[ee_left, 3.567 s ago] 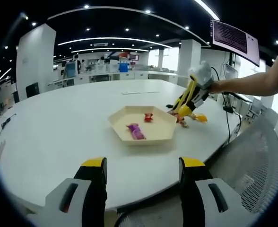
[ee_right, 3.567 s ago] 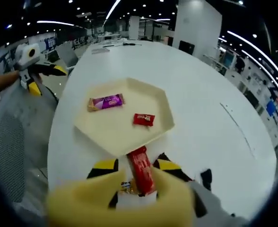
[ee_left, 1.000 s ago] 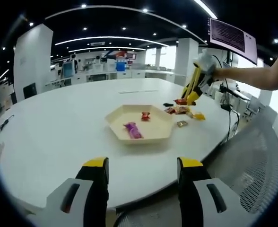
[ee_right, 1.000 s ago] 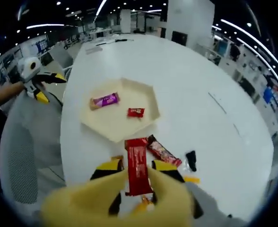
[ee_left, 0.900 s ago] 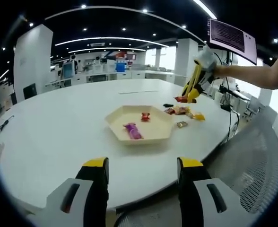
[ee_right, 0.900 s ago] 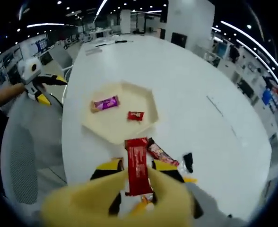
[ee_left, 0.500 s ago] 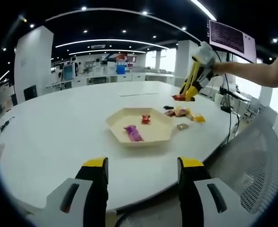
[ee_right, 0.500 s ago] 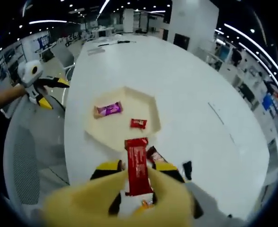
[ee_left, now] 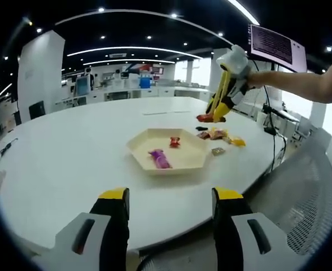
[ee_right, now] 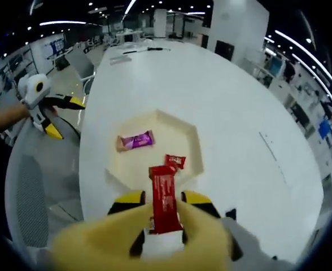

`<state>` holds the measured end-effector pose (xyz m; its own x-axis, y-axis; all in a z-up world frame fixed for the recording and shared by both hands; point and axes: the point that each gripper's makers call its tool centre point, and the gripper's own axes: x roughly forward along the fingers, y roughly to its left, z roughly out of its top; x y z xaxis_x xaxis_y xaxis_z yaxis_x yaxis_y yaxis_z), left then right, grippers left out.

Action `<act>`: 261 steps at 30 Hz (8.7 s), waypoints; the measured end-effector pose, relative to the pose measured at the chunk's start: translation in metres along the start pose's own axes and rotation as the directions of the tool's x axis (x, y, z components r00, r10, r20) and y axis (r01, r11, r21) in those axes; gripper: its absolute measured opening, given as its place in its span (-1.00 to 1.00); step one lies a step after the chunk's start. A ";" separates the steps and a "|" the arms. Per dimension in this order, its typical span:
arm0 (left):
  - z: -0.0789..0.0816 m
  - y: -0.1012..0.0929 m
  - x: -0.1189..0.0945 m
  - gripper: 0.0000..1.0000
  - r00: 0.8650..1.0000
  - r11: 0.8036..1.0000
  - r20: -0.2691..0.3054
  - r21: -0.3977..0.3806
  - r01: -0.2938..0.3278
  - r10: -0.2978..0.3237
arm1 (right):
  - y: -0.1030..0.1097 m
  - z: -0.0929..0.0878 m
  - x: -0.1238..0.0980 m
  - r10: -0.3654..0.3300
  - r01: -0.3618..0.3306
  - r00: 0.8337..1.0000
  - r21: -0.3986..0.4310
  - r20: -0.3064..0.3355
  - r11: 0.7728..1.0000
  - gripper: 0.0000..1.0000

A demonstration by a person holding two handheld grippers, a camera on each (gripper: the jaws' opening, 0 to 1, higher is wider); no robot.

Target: Place the target food into the container with the food tongs after gripping and lifting it, then release it inside without dropping or visibly crushing the food.

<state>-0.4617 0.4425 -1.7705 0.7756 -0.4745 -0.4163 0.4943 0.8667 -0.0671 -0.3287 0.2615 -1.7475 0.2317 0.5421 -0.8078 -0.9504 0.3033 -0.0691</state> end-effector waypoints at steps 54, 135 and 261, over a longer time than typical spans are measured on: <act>0.000 -0.002 0.000 0.20 1.000 1.000 -0.006 0.002 0.014 -0.014 | 0.029 -0.070 0.031 0.079 -0.079 0.997 0.046 -0.005 0.996 -0.39; -0.001 -0.003 0.000 0.10 1.000 1.000 -0.007 0.004 0.014 -0.014 | -0.004 -0.045 -0.017 -0.047 0.039 0.997 0.108 0.067 0.993 -0.57; 0.001 -0.012 0.005 0.62 0.997 0.997 0.009 -0.007 0.078 -0.078 | -0.044 -0.162 0.004 -0.271 0.295 0.953 0.606 -0.133 0.738 -0.60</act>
<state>-0.4638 0.4297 -1.7710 0.7381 -0.5419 -0.4019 0.5506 0.8281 -0.1053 -0.3196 0.1230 -1.8428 0.4511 0.3300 -0.8292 -0.5077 0.8590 0.0657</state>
